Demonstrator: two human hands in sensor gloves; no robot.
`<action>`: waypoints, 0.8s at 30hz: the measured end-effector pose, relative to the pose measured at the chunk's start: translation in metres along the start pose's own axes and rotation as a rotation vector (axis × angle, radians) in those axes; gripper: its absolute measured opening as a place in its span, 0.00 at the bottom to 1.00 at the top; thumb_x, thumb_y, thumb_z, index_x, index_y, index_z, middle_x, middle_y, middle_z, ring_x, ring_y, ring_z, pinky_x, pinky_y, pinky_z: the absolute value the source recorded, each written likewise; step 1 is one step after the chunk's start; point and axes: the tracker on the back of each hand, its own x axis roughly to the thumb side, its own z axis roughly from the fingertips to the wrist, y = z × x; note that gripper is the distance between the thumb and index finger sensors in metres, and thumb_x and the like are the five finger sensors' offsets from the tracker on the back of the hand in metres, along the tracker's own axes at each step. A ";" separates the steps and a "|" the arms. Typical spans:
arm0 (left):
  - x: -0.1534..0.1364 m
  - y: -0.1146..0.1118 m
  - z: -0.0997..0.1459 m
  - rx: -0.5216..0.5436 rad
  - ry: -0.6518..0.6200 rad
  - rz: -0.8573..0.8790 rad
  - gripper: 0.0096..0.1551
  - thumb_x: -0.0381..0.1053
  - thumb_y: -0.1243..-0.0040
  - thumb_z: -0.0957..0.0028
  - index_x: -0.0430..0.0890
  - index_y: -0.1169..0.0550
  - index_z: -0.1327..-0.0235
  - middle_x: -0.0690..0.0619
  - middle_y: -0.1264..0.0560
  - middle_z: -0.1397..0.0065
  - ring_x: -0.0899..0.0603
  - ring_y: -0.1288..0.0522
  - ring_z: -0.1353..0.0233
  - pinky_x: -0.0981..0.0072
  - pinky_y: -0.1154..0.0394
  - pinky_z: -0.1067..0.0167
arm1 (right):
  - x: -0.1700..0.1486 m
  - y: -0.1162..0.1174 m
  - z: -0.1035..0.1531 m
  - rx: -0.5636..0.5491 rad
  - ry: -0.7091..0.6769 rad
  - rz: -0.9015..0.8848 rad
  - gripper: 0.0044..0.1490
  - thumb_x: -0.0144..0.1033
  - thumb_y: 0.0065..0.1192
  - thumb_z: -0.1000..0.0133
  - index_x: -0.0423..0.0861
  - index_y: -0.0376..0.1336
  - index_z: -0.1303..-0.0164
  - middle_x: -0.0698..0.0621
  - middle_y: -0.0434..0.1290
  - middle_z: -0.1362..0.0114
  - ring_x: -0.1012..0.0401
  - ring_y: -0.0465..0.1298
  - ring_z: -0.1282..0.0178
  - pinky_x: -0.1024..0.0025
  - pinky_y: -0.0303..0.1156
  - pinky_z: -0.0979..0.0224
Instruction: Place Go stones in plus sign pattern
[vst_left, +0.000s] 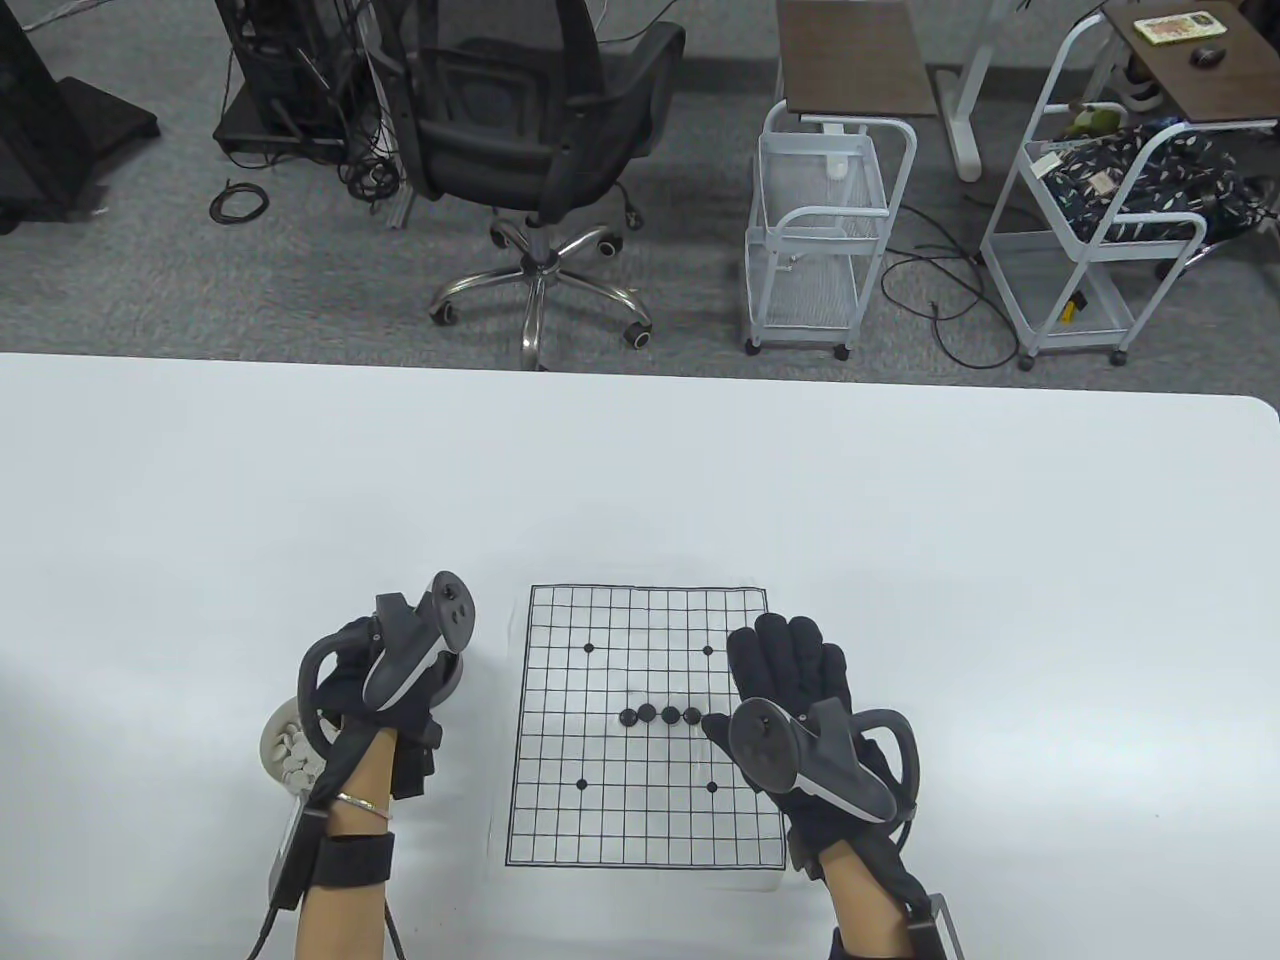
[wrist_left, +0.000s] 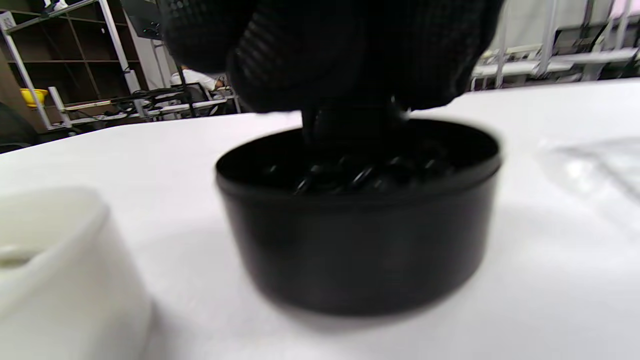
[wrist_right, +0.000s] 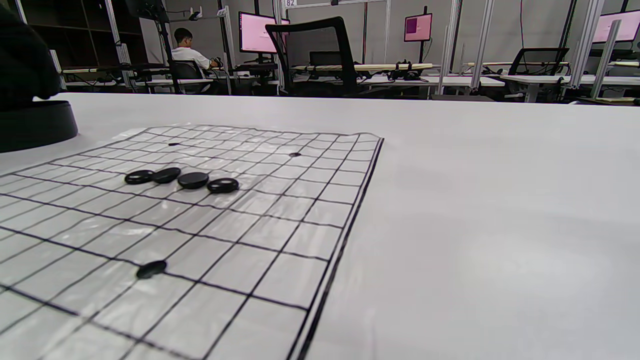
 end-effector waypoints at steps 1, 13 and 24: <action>0.002 0.005 0.003 0.020 -0.026 0.030 0.19 0.57 0.38 0.50 0.58 0.18 0.46 0.60 0.13 0.49 0.60 0.17 0.62 0.66 0.21 0.46 | 0.000 0.000 0.000 0.000 0.000 0.000 0.52 0.60 0.40 0.39 0.42 0.36 0.13 0.37 0.39 0.12 0.35 0.40 0.12 0.42 0.39 0.17; 0.064 0.004 0.029 -0.065 -0.506 0.408 0.19 0.57 0.37 0.52 0.56 0.16 0.49 0.60 0.11 0.53 0.62 0.17 0.67 0.68 0.18 0.52 | 0.000 0.000 0.000 0.004 0.002 0.003 0.52 0.60 0.40 0.39 0.42 0.36 0.13 0.37 0.39 0.12 0.35 0.40 0.12 0.42 0.40 0.17; 0.112 -0.037 0.037 -0.127 -0.550 0.200 0.19 0.58 0.36 0.54 0.57 0.16 0.51 0.59 0.12 0.56 0.62 0.17 0.66 0.68 0.18 0.52 | 0.000 0.001 0.000 0.007 0.004 0.001 0.52 0.60 0.40 0.39 0.42 0.36 0.13 0.37 0.39 0.12 0.35 0.40 0.12 0.42 0.39 0.17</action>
